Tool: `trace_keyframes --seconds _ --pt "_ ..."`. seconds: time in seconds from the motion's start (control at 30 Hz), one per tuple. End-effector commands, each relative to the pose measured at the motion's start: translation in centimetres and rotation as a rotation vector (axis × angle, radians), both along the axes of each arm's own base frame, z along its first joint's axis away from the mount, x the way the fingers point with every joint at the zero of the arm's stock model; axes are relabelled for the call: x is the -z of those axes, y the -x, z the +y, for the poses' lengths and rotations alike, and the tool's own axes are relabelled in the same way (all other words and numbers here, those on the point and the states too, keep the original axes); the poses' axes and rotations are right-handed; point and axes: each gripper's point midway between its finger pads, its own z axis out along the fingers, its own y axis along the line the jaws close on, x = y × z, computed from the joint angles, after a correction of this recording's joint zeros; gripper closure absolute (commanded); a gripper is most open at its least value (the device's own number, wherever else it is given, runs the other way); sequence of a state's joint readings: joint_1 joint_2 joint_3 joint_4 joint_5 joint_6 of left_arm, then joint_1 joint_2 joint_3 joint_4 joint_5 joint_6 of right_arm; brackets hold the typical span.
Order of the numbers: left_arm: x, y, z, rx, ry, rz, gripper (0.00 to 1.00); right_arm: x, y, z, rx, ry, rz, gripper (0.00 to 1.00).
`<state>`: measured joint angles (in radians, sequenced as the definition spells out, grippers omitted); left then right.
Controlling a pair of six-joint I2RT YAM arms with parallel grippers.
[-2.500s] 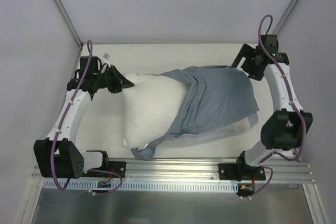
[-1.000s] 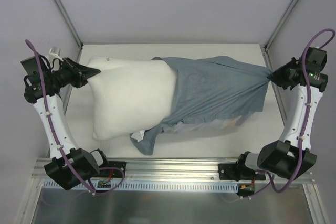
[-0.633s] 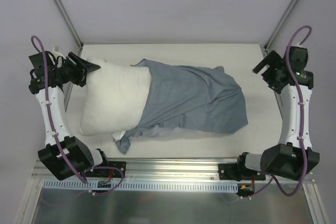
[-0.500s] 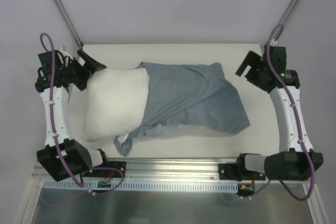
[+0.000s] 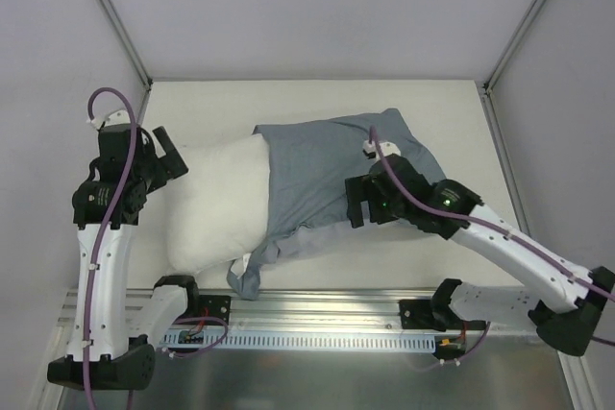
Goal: Remove the pillowcase from the pillow
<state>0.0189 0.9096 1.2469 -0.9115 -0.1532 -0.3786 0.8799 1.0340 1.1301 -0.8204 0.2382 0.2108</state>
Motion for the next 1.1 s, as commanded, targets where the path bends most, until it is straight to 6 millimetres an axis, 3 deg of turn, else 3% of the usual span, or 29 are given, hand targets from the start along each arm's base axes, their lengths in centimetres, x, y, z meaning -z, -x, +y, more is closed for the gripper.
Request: trace_keyframes --seconds 0.0,0.13,0.2,0.3,0.4,0.43,0.53,0.8,0.97,1.0,1.03,1.07 --pt "0.0 2.2 4.7 -0.186 -0.198 0.08 0.01 3.1 -0.5 0.4 0.047 0.107 0.034 0.04" --pt "-0.9 1.9 3.7 -0.132 -0.163 0.077 0.01 6.1 -2.1 0.4 0.069 0.206 0.047 0.01" --pt "-0.8 1.8 2.5 -0.071 -0.126 0.075 0.01 6.8 -3.2 -0.6 0.118 0.24 0.056 0.07" --pt "0.0 2.0 -0.6 0.071 -0.019 0.096 0.04 7.0 -4.7 -1.5 0.163 0.224 0.05 0.23" --pt "1.5 2.8 -4.8 0.209 0.097 0.128 0.04 6.8 -5.4 -1.7 0.178 0.181 0.057 0.52" --pt "2.8 3.4 -6.0 0.233 0.127 0.163 0.03 6.7 -5.5 -1.7 0.183 0.179 0.052 0.74" --pt "5.3 4.5 -7.9 0.243 0.175 0.236 0.01 6.6 -5.6 -1.7 0.188 0.168 0.05 0.99" --pt "9.2 5.3 -14.0 0.397 0.191 0.343 0.01 5.6 -5.8 -0.9 0.191 0.111 0.044 0.99" --pt "12.8 5.1 -15.8 0.432 0.104 0.459 0.01 4.0 -6.4 -0.4 0.191 0.075 0.018 0.99" --pt "14.1 4.7 -15.2 0.403 0.054 0.486 0.06 3.7 -6.6 -0.5 0.191 0.075 0.008 0.99" --pt "14.5 4.4 -15.0 0.388 0.034 0.498 0.17 3.3 -6.8 -0.8 0.202 0.069 -0.003 0.99" --pt "14.7 4.3 -14.9 0.383 0.023 0.505 0.36 3.0 -6.9 -1.2 0.21 0.068 -0.01 0.99"
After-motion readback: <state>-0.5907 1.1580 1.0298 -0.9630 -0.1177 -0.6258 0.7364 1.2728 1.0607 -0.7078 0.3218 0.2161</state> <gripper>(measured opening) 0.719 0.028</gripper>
